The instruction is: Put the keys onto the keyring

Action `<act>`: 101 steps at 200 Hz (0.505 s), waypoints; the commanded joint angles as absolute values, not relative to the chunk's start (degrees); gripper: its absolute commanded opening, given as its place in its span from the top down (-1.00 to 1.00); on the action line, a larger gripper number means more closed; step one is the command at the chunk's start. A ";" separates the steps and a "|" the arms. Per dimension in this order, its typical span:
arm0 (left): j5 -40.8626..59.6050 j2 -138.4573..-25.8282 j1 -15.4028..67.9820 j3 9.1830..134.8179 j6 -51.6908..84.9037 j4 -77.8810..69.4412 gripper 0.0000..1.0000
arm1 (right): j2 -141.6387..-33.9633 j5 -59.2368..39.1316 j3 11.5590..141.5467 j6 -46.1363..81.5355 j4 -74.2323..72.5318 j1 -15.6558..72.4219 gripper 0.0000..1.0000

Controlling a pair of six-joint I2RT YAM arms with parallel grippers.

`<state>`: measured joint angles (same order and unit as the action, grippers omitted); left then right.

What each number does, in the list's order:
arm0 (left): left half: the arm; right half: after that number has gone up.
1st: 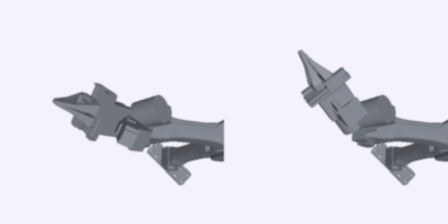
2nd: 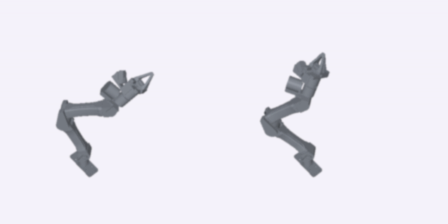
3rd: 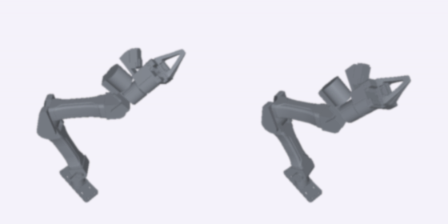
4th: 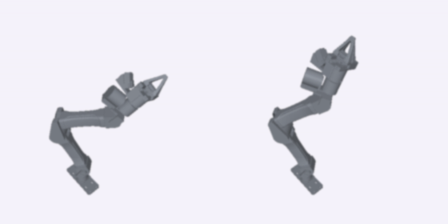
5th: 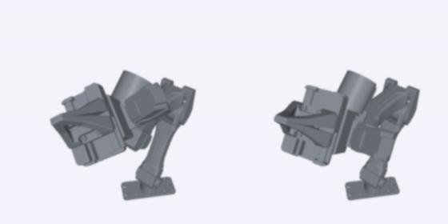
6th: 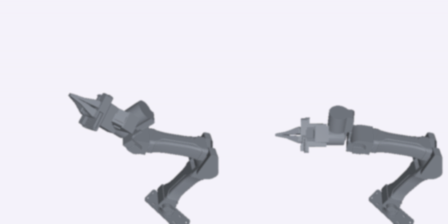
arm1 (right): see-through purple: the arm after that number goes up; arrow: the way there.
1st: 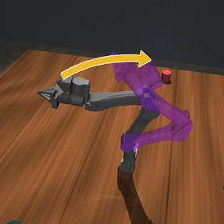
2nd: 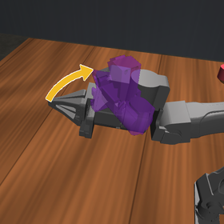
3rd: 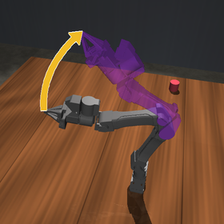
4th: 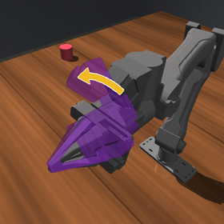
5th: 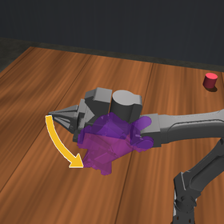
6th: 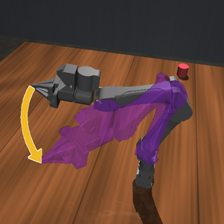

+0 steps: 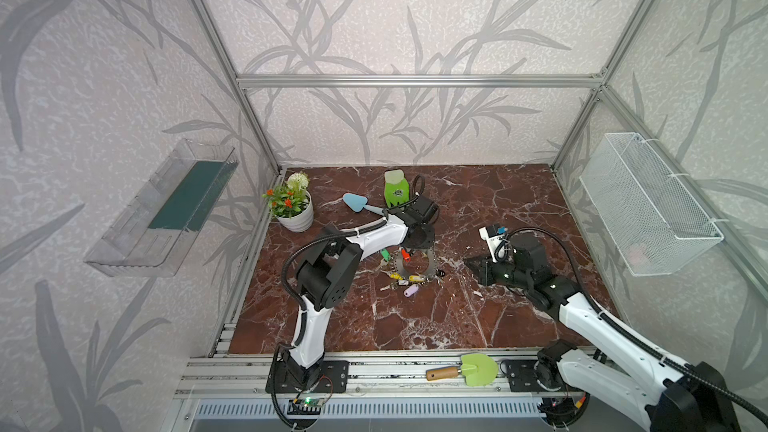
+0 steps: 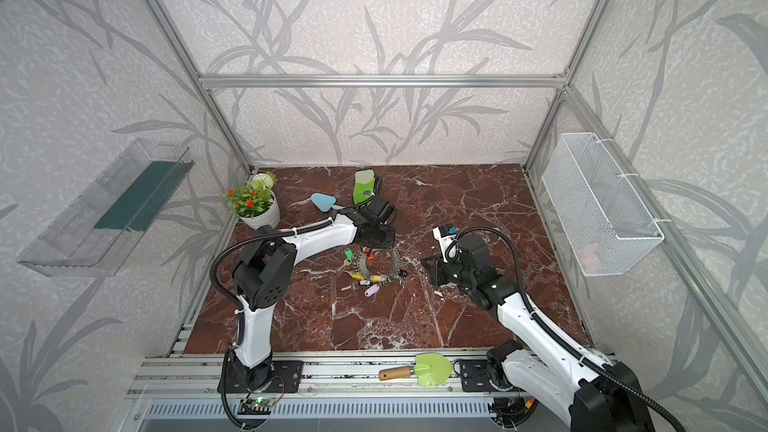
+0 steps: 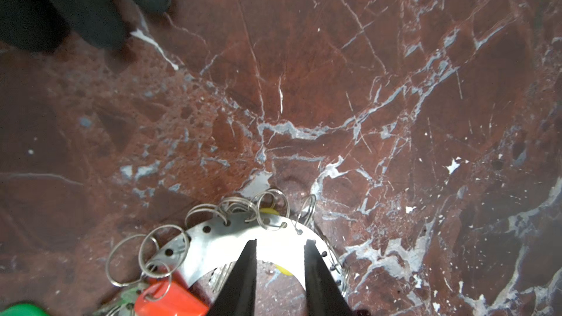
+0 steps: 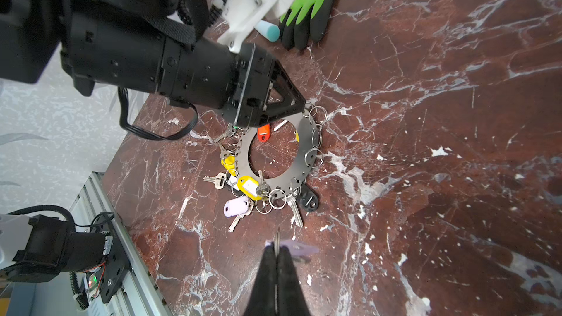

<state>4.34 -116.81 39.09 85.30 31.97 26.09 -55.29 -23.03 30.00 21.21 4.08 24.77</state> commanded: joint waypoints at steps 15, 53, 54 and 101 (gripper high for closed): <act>9.69 -118.97 38.59 88.15 28.53 26.02 0.44 | -55.72 -23.64 30.20 21.18 2.63 24.25 1.00; 10.57 -120.38 37.75 88.64 28.12 26.30 0.44 | -55.98 -23.91 30.15 21.19 2.32 24.17 1.00; 10.56 -120.40 37.77 88.66 28.12 26.29 0.44 | -55.98 -23.91 30.15 21.19 2.30 24.17 1.00; 13.22 -122.18 37.45 89.81 27.42 26.30 0.48 | -56.38 -24.08 30.23 21.18 2.21 24.08 1.00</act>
<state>10.96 -120.73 37.80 87.42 28.47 25.58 -56.03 -23.22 29.98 21.21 3.62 24.29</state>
